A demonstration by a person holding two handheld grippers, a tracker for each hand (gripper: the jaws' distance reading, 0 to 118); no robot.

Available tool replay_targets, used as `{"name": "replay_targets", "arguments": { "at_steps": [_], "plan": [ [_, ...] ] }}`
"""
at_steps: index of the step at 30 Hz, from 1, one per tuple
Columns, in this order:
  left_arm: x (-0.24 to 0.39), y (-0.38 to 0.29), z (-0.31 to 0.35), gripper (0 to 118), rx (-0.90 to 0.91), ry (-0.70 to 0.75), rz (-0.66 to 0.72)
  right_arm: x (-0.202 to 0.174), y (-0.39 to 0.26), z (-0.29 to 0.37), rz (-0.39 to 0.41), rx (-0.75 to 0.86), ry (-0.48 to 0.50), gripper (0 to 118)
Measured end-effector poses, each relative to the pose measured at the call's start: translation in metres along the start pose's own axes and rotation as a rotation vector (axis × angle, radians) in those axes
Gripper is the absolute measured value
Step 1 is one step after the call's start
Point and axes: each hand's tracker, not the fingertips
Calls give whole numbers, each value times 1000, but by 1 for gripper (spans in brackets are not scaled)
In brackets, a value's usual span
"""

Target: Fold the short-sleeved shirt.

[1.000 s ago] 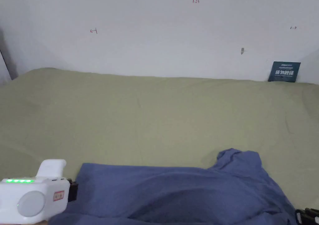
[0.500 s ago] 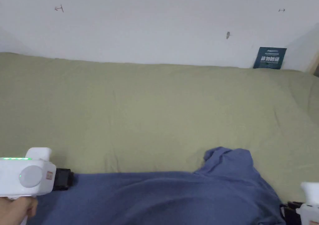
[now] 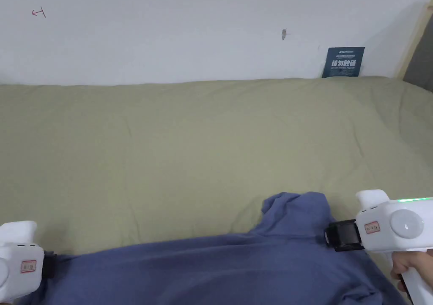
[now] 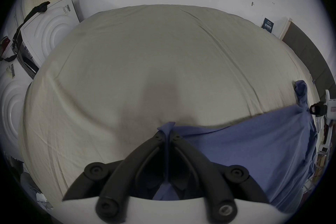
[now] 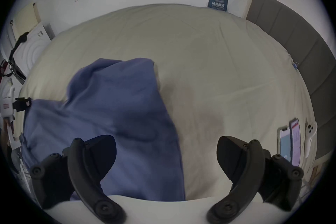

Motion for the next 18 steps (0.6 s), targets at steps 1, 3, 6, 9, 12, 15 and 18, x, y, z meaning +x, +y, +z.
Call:
{"name": "replay_targets", "arguments": {
  "at_steps": [1,3,6,9,12,15,18],
  "plan": [
    [0,0,0,2,-1,-2,0,-2,2,-5,14,-34,-21,107],
    [-2,0,-1,2,1,-7,0,-3,3,-12,44,-46,-13,83],
    [-2,0,1,2,4,-7,-10,-4,1,11,43,14,18,50],
    [-4,2,10,2,2,-15,-19,-4,-9,39,35,66,50,4],
    [-10,-1,33,2,41,-30,-19,-7,-17,75,53,139,40,4],
    [-19,-7,66,2,98,-58,-9,-10,-29,116,19,192,81,4],
    [-27,-21,99,2,126,-71,-12,0,-43,149,14,224,122,4]
  ]
}}
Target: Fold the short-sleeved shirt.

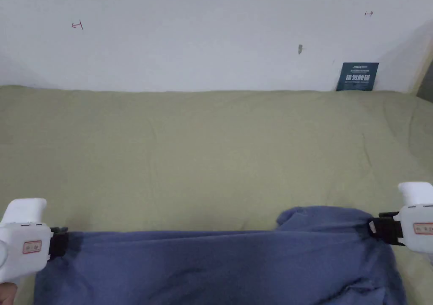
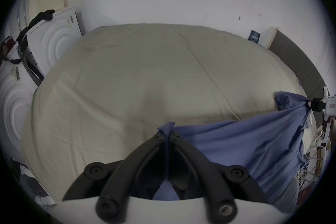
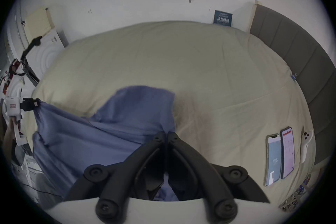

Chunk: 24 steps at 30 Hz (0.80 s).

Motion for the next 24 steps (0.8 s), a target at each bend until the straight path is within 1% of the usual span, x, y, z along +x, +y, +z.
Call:
{"name": "replay_targets", "arguments": {
  "at_steps": [3,5,9,12,16,18,24],
  "plan": [
    [-5,-19,35,2,31,-11,-3,-2,-20,37,-2,27,30,4],
    [-10,-35,54,2,41,-21,2,-7,-36,61,14,41,39,4],
    [-14,-73,93,2,64,-25,4,-16,-78,101,42,62,38,4],
    [-17,-106,114,2,78,-34,6,-20,-116,117,52,64,42,4],
    [-24,-147,125,2,71,-40,-10,-21,-164,124,35,23,47,4],
    [-28,-167,124,2,52,-53,-1,-19,-187,121,10,-13,56,4],
    [-43,-199,105,2,27,-68,5,-6,-219,98,-32,-77,68,4]
  ]
}}
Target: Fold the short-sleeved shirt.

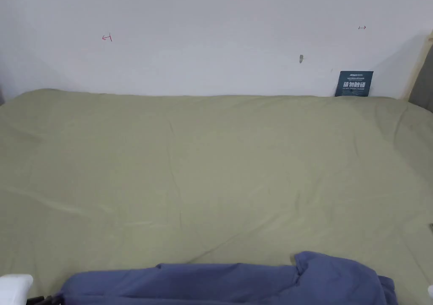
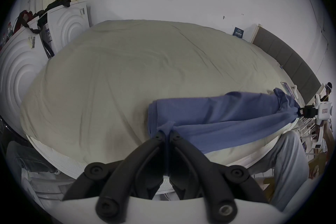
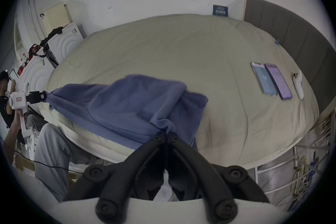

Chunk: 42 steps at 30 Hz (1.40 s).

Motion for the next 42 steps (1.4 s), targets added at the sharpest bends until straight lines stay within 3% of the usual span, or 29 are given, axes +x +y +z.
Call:
{"name": "replay_targets", "arguments": {
  "at_steps": [2,3,4,5,6,8,13,17,20,21,22,23,24,25,31,42],
  "plan": [
    [-4,-4,-4,9,-3,-3,3,0,-5,-3,-12,9,1,6],
    [-5,-6,-3,28,2,-3,5,0,-3,-2,-15,10,3,19],
    [9,-2,9,81,10,10,10,-1,-1,-1,-23,7,1,63],
    [8,0,13,117,19,3,23,-3,2,1,-31,9,-19,102],
    [9,3,18,117,32,-8,58,-7,3,6,-25,11,-43,118],
    [15,9,37,115,107,-2,99,-15,17,25,-25,128,-26,115],
    [76,68,87,114,315,-49,35,-69,65,68,-2,333,-16,115],
    [134,99,120,113,618,56,-50,-134,103,104,119,598,-65,115],
    [158,109,120,111,679,110,-81,-171,106,109,141,739,-156,111],
    [164,109,118,104,702,109,-87,-178,105,109,122,769,-157,103],
    [168,108,116,82,692,110,-98,-184,103,106,121,800,-156,80],
    [171,108,113,51,687,108,-97,-189,102,104,126,812,-173,48],
    [187,108,113,6,693,123,-133,-193,101,99,120,804,-180,8],
    [192,104,114,0,739,118,-112,-196,97,97,113,833,-212,2],
    [206,95,113,0,713,128,-155,-200,95,96,137,845,-214,2],
    [179,109,113,0,679,101,-103,-198,97,101,121,853,-212,2]
  ]
}}
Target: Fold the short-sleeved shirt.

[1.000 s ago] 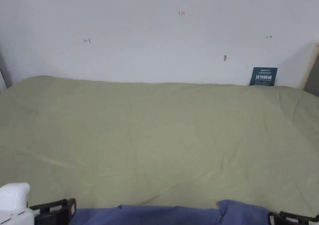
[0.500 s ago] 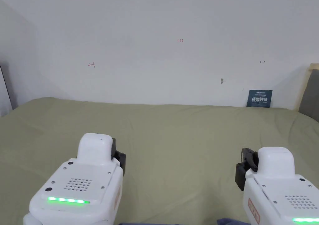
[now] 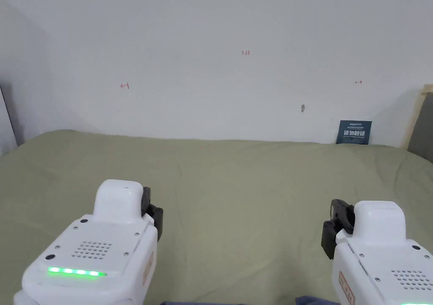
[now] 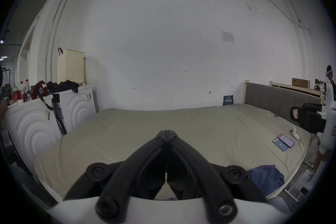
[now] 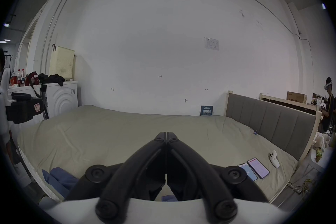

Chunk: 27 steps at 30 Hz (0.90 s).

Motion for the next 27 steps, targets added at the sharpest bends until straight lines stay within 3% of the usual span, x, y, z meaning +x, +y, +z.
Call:
{"name": "replay_targets", "arguments": {
  "at_steps": [8,13,19,20,21,22,23,27],
  "plan": [
    [-137,-54,-35,0,-484,-214,316,2,-23,9,11,-57,9,2],
    [-214,-112,-61,0,-703,-255,482,-9,-40,17,11,-89,-1,2],
    [-237,-157,-79,0,-827,-328,518,-21,-55,19,27,-159,10,2],
    [-238,-162,-82,11,-831,-385,546,-23,-57,18,35,-166,12,2],
    [-241,-165,-86,46,-836,-429,589,-24,-58,18,41,-172,14,2],
    [-241,-170,-90,103,-852,-474,627,-25,-59,17,48,-180,12,2],
    [-241,-175,-94,118,-883,-488,632,-26,-60,16,50,-185,9,2],
    [-244,-194,-108,117,-889,-485,684,-28,-60,13,60,-202,8,2]
  ]
}}
